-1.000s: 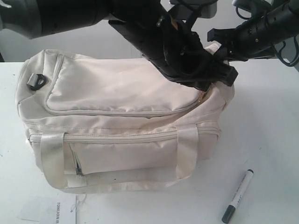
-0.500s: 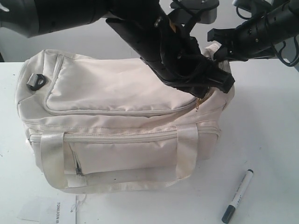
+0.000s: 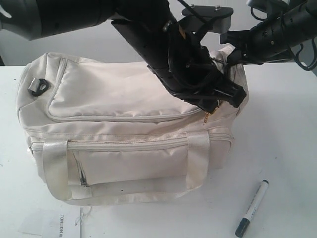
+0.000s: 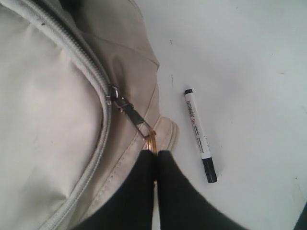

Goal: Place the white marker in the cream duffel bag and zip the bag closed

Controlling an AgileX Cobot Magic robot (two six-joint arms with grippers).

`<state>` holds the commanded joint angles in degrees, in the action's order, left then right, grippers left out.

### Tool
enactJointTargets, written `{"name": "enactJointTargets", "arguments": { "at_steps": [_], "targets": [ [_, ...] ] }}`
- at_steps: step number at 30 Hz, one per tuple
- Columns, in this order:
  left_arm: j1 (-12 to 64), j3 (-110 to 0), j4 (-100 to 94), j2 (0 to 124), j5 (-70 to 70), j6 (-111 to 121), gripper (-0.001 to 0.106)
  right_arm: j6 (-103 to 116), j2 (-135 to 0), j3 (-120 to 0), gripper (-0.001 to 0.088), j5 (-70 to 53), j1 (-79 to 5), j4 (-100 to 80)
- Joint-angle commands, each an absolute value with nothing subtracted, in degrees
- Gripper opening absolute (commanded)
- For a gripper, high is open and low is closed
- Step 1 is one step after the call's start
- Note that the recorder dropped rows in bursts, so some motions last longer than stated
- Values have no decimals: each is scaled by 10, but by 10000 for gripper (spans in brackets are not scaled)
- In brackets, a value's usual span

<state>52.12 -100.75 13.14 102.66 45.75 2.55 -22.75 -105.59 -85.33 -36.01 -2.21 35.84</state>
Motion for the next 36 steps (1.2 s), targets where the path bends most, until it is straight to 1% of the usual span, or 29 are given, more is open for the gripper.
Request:
{"name": "enactJointTargets", "arguments": {
  "at_steps": [21,27,36],
  "targets": [
    [521,-1008,124,1027,507,0,0,-227,-1056,-853,0,-364,-22,358],
    [521,-1008,95,1027,508,0,0,-227,-1056,-853,0,-364,-22,358],
    [521,-1008,64,1027,553,0,0,-220,-1056,-853,0,-367,-22,358]
  ]
}}
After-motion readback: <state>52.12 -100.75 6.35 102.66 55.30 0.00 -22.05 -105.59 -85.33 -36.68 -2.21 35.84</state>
